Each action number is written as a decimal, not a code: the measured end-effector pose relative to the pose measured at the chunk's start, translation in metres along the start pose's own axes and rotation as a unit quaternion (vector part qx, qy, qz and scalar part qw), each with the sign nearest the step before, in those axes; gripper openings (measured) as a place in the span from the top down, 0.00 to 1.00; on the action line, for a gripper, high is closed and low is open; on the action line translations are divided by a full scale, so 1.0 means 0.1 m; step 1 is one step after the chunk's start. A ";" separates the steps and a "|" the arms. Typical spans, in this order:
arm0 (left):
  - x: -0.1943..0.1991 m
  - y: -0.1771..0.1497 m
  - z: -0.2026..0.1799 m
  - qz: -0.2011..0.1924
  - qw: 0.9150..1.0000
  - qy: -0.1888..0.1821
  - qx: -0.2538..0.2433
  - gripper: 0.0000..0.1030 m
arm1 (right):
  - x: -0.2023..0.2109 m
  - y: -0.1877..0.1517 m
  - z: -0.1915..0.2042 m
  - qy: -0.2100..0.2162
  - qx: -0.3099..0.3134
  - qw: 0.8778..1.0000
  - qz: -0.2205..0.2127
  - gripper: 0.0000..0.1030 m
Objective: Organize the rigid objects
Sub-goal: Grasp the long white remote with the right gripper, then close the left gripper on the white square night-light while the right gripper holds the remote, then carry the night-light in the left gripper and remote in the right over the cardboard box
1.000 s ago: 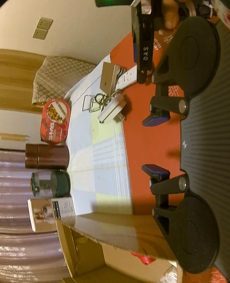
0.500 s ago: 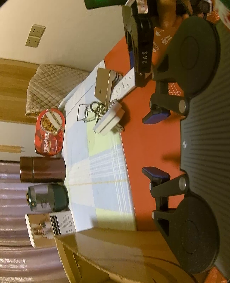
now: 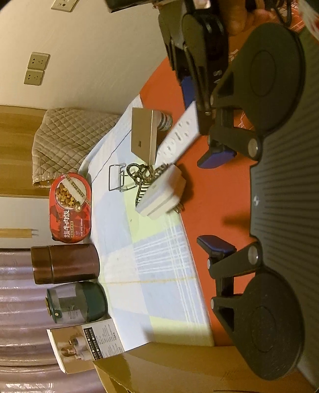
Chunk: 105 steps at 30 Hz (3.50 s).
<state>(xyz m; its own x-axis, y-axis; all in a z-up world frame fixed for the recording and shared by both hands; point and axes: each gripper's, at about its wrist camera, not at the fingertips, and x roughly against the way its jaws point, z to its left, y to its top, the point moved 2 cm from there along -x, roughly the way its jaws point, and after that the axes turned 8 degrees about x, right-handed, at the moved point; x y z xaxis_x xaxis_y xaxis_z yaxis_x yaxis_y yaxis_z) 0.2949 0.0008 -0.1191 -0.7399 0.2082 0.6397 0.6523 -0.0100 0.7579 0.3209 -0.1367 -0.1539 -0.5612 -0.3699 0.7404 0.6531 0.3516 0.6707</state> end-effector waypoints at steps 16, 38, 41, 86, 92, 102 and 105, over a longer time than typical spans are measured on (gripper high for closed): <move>-0.37 0.17 -0.25 -0.036 0.989 0.070 -0.123 0.33 | 0.15 -0.09 -0.09 0.007 -0.020 1.000 0.014 0.66; -0.39 -0.07 -0.31 0.017 0.992 0.085 -0.096 0.40 | 0.18 -0.09 -0.17 0.021 -0.059 0.998 0.011 0.66; -0.14 -0.17 -0.18 0.034 0.998 0.054 0.006 0.40 | 0.23 -0.13 -0.12 0.026 -0.062 0.998 0.011 0.66; 0.37 -0.46 0.02 -0.007 0.997 0.051 0.062 0.42 | 0.43 -0.41 0.46 -0.027 0.028 0.999 -0.017 0.66; 0.56 -0.40 -0.01 -0.016 0.997 0.047 0.062 0.42 | 0.67 -0.32 0.45 -0.015 -0.007 0.999 -0.048 0.66; 0.95 -0.47 -0.04 -0.023 0.996 0.048 0.076 0.42 | 1.03 -0.49 0.65 -0.015 -0.027 0.997 -0.064 0.67; 1.07 -0.47 -0.04 -0.029 0.995 0.048 0.077 0.42 | 1.14 -0.56 0.69 -0.019 -0.027 0.997 -0.070 0.67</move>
<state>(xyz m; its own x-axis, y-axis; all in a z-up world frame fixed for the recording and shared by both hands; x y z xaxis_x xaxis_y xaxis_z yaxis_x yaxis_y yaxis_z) 0.1845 0.0192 -0.0852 -0.7849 0.1090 0.6100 0.6196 0.1515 0.7702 0.1858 -0.1390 -0.1039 -0.6675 -0.3783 0.6414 0.5926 0.2516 0.7652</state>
